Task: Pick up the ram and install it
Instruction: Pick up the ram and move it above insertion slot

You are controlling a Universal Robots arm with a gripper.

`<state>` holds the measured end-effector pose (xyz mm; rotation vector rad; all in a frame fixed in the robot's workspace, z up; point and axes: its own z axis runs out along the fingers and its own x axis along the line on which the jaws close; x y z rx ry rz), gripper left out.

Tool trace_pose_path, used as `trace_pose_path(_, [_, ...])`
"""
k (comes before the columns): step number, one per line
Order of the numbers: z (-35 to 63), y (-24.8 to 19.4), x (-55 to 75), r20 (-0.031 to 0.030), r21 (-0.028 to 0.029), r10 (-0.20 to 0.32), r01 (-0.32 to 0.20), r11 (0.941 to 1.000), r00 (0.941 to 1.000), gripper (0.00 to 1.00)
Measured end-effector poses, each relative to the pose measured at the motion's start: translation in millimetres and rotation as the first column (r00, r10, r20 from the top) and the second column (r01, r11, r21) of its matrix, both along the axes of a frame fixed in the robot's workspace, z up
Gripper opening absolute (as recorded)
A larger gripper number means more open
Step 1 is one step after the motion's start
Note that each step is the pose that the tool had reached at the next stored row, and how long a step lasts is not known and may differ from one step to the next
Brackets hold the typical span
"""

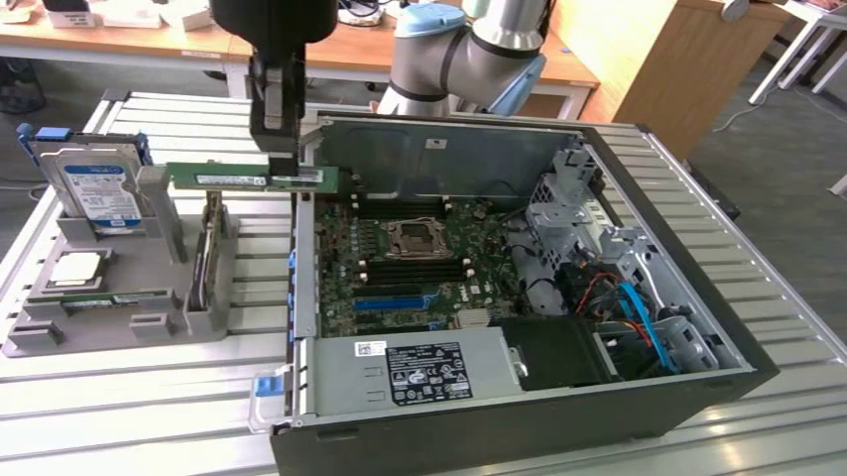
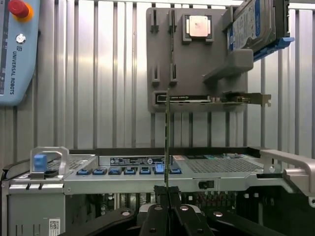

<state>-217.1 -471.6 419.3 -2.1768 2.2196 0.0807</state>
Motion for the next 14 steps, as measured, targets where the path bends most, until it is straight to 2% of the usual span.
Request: trace_pose_path(14, [0.0,-1.0,44.3,0.0000,0.0000,0.000,0.000,1.0000,1.0000,0.12])
